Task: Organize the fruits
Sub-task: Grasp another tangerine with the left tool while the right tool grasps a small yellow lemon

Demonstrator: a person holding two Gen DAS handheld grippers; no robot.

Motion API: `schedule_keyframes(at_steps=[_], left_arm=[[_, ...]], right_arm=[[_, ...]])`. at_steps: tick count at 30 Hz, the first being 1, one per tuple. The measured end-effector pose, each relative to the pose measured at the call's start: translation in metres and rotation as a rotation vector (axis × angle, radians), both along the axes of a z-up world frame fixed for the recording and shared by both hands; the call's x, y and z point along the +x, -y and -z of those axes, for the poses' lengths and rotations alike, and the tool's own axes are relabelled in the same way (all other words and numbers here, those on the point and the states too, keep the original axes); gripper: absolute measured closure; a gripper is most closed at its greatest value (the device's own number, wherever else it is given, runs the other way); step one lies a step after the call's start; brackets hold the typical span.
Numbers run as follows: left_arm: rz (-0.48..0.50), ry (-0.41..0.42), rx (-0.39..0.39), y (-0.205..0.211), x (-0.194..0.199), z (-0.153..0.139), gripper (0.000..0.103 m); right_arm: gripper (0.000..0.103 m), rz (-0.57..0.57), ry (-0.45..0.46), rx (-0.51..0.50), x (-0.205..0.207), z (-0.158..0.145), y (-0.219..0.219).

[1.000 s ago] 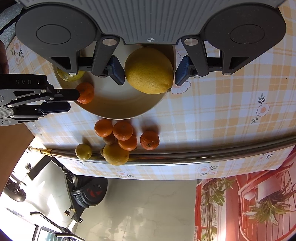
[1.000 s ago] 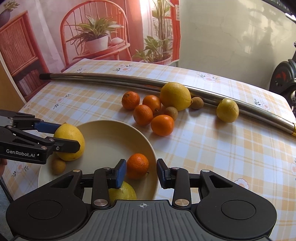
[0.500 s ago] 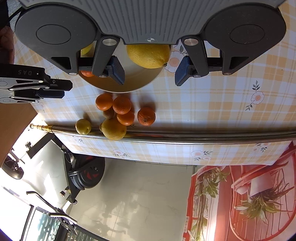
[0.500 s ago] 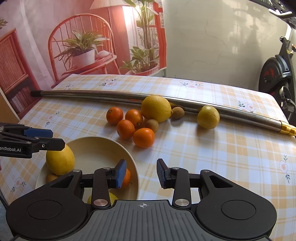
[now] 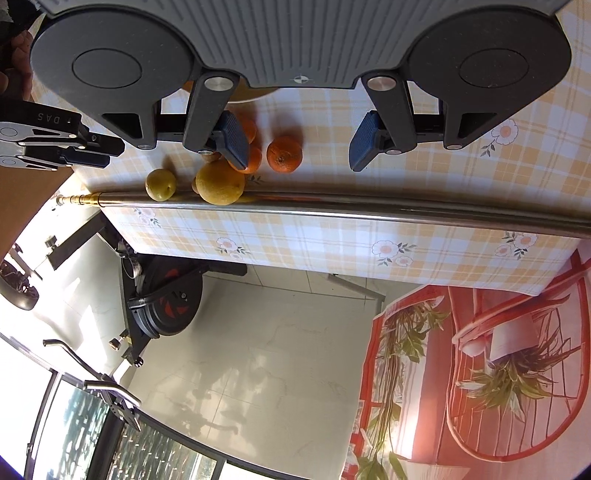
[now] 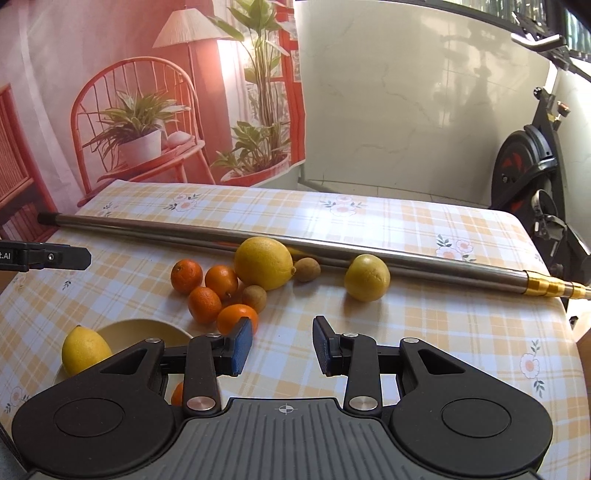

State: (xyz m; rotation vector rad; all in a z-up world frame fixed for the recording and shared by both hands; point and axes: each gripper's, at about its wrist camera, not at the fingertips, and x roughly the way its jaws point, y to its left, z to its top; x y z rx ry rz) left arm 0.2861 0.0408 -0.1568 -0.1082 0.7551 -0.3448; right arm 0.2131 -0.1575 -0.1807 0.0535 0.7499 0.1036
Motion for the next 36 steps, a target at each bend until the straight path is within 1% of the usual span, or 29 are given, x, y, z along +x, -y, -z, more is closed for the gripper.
schedule_keyframes(at_steps=[4, 8, 10, 14, 17, 19, 21, 24, 34, 35, 36], left_arm=[[-0.012, 0.004, -0.010, 0.004, 0.012, -0.002, 0.041], [-0.004, -0.046, -0.009, 0.012, 0.026, 0.009, 0.041], [0.018, -0.057, 0.015, 0.018, 0.032, 0.016, 0.041], [0.099, -0.080, 0.082, 0.035, 0.044, 0.037, 0.041], [0.107, -0.096, 0.113, 0.041, 0.054, 0.050, 0.041], [0.093, -0.123, 0.087, 0.041, 0.063, 0.056, 0.044], [0.075, -0.160, 0.044, 0.039, 0.071, 0.062, 0.051], [0.050, -0.188, 0.010, 0.037, 0.079, 0.068, 0.051], [0.089, -0.232, 0.030, 0.046, 0.084, 0.083, 0.052], [0.086, -0.231, 0.029, 0.045, 0.084, 0.084, 0.053], [0.087, -0.232, 0.025, 0.046, 0.086, 0.084, 0.059]], right_arm=[[0.069, 0.022, 0.030, -0.017, 0.010, -0.004, 0.010], [0.069, 0.049, 0.040, -0.029, 0.021, -0.001, 0.020], [0.069, 0.066, 0.041, -0.026, 0.025, 0.001, 0.024], [0.069, 0.084, 0.041, -0.019, 0.030, 0.006, 0.031], [0.069, 0.085, 0.034, -0.013, 0.033, 0.010, 0.034], [0.069, 0.085, 0.032, -0.009, 0.034, 0.012, 0.036], [0.069, 0.087, 0.031, -0.005, 0.034, 0.014, 0.038], [0.069, 0.091, 0.024, 0.000, 0.035, 0.017, 0.042], [0.069, 0.100, 0.009, 0.008, 0.042, 0.024, 0.045], [0.069, 0.100, 0.007, 0.009, 0.043, 0.025, 0.046], [0.069, 0.100, 0.005, 0.009, 0.044, 0.026, 0.046]])
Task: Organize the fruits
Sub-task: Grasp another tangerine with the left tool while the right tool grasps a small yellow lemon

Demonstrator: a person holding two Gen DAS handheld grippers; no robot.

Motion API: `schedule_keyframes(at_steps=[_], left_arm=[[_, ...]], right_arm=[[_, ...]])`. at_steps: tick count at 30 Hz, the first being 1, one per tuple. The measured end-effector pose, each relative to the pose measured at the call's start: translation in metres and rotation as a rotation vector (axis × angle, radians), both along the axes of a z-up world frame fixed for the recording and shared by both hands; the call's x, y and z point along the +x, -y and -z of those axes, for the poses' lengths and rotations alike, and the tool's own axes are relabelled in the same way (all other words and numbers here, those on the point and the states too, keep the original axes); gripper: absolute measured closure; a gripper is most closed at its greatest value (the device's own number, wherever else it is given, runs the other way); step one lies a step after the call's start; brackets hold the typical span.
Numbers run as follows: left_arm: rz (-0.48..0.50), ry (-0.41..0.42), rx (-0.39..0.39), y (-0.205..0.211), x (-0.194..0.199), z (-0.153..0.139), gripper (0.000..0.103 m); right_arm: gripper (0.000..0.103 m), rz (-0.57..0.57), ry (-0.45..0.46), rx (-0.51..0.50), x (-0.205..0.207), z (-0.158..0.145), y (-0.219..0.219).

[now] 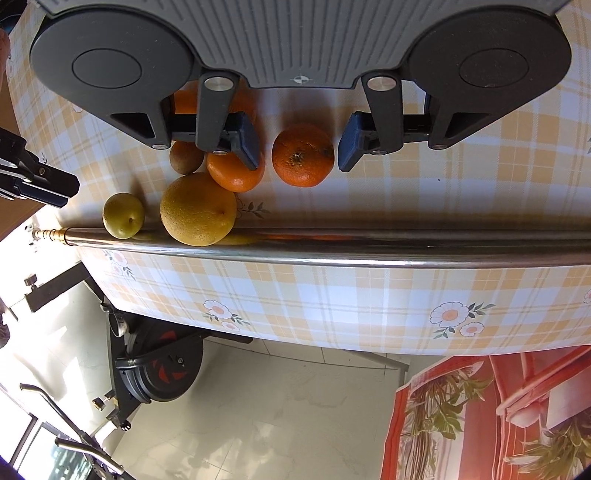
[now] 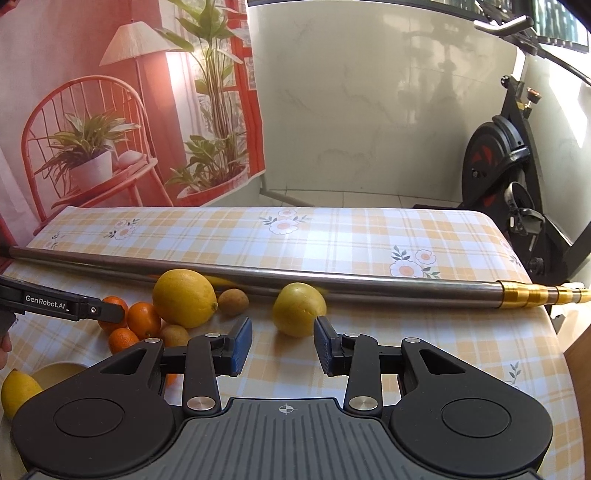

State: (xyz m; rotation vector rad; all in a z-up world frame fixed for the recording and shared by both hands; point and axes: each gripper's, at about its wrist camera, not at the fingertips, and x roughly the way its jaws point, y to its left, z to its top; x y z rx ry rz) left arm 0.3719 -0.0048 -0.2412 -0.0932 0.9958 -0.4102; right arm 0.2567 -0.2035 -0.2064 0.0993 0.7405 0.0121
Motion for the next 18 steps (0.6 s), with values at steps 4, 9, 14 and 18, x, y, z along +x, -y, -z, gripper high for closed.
schedule_keyframes(at_steps=[4, 9, 14, 18], left_arm=[[-0.001, 0.006, -0.009, -0.003, 0.000, -0.001, 0.064], [0.009, 0.044, 0.002, -0.004, -0.010, -0.009, 0.064], [0.010, 0.081, -0.023, -0.008, -0.024, -0.025, 0.064], [0.008, 0.095, -0.050, -0.011, -0.035, -0.034, 0.064]], right_arm=[[0.069, 0.000, -0.003, -0.003, 0.002, 0.002, 0.001], [0.065, -0.004, 0.001, -0.020, 0.006, 0.007, 0.003], [0.059, -0.025, 0.007, -0.058, 0.018, 0.013, 0.005], [0.053, -0.040, -0.001, -0.071, 0.035, 0.021, 0.005]])
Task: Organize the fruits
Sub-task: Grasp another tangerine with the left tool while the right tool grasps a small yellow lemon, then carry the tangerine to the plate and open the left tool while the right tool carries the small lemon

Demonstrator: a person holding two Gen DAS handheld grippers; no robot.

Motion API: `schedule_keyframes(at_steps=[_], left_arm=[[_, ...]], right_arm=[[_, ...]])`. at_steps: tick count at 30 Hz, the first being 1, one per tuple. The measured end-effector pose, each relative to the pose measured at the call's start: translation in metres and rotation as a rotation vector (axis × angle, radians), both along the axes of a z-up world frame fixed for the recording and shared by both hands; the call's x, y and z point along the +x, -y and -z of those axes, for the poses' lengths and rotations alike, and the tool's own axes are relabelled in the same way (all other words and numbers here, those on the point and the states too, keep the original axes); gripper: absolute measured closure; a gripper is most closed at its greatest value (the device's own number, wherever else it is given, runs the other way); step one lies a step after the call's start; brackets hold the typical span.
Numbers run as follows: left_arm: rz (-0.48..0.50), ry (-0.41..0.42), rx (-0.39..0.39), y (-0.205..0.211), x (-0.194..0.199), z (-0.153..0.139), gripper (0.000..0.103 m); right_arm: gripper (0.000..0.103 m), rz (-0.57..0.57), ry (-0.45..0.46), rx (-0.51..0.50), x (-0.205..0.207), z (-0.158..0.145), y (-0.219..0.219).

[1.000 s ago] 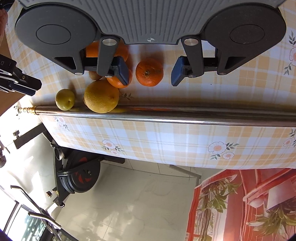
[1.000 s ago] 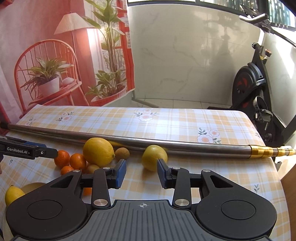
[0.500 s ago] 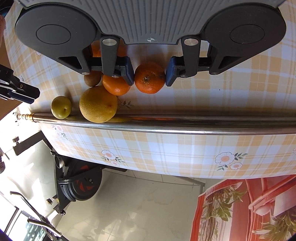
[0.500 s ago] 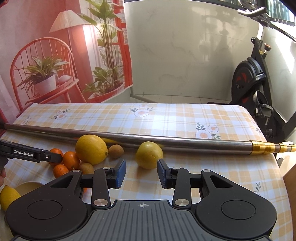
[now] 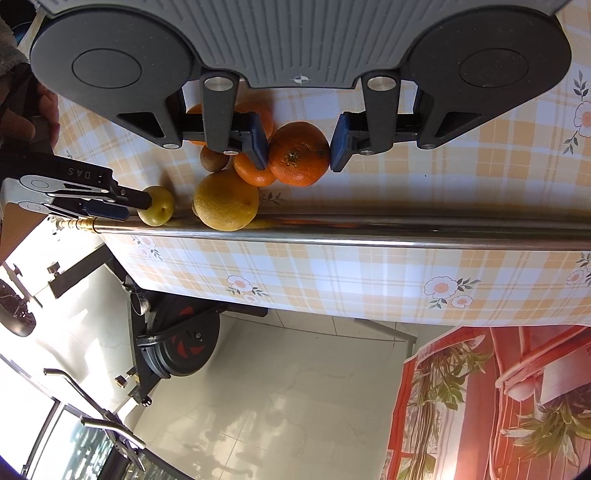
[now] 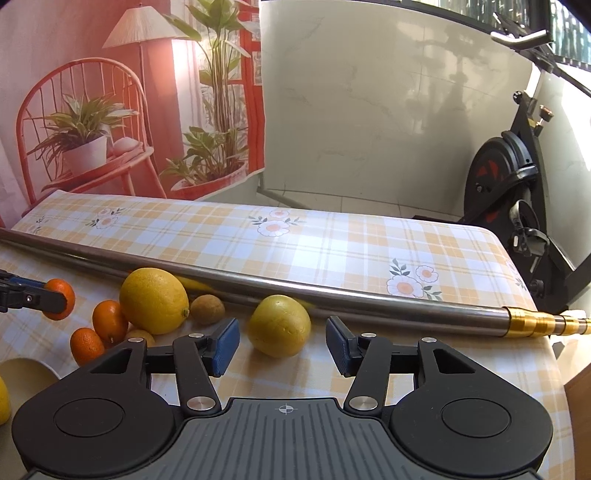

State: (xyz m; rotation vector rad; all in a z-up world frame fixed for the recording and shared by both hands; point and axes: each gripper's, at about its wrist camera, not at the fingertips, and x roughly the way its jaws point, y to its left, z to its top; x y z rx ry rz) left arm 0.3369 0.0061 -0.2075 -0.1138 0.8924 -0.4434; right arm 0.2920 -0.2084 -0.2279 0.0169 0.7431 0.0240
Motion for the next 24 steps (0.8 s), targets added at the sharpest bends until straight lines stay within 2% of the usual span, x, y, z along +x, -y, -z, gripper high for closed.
schedule_keyframes(at_steps=[8, 12, 19, 24], left_arm=[[0.036, 0.029, 0.009, -0.003, -0.021, -0.011, 0.064], [0.048, 0.030, 0.013, -0.007, -0.030, -0.013, 0.064], [0.060, 0.021, 0.014, -0.012, -0.039, -0.013, 0.064], [0.088, 0.028, 0.038, -0.011, -0.050, -0.013, 0.064]], right_arm=[[0.053, 0.005, -0.057, -0.001, 0.030, 0.021, -0.002], [0.060, 0.010, -0.079, 0.015, 0.035, 0.027, -0.005], [0.060, -0.020, -0.078, 0.010, 0.010, 0.021, -0.021], [0.060, -0.014, -0.056, 0.073, -0.014, 0.008, -0.025]])
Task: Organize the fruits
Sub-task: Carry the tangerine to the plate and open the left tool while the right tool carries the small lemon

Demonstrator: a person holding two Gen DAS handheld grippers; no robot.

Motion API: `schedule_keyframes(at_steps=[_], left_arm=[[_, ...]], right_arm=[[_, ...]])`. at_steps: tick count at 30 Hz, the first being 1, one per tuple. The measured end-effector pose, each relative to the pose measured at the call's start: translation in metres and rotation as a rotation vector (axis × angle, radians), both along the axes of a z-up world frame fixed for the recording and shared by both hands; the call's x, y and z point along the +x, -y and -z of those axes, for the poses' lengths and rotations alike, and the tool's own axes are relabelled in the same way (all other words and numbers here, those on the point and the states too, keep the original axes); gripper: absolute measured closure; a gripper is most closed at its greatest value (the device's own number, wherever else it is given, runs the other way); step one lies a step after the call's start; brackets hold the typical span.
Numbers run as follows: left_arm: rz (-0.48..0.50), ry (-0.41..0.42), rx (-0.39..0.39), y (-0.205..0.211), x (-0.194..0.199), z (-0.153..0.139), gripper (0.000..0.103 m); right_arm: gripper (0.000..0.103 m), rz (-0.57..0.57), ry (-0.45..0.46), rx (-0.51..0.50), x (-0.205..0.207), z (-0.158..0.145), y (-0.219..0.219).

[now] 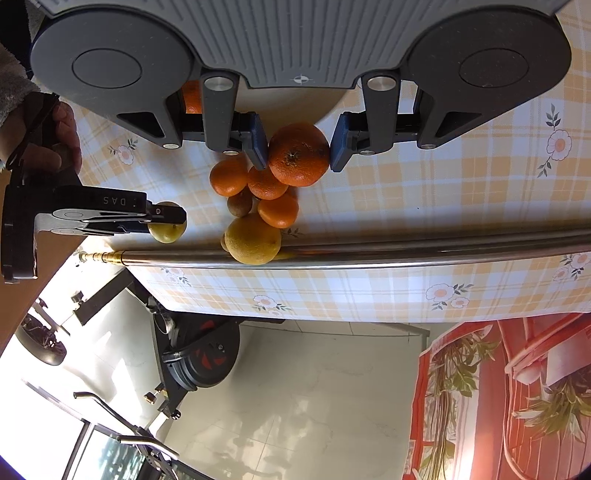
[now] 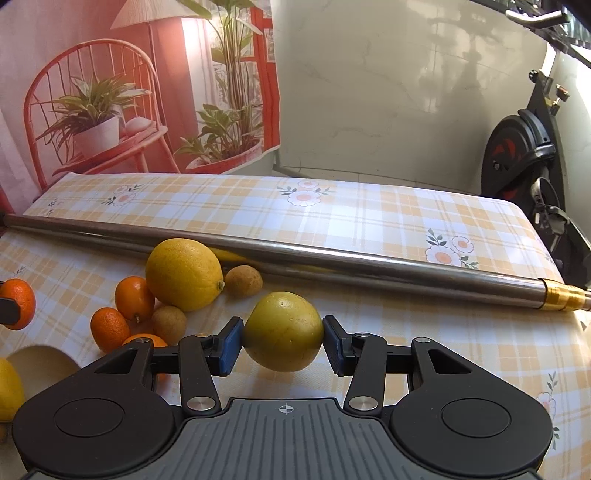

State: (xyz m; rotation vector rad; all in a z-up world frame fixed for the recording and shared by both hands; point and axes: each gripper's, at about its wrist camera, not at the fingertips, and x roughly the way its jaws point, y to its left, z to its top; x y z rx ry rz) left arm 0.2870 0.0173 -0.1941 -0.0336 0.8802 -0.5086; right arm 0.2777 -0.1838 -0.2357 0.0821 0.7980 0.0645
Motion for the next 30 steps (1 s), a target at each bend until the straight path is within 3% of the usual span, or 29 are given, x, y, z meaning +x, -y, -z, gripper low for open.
schedule_keyframes(at_steps=[14, 30], left_arm=[[0.106, 0.007, 0.136, 0.013, -0.019, 0.010, 0.064], [0.140, 0.010, 0.234, 0.026, -0.024, 0.020, 0.064]], right_arm=[[0.060, -0.011, 0.039, 0.100, -0.064, -0.029, -0.014], [0.060, -0.055, 0.009, 0.111, -0.077, -0.033, -0.026]])
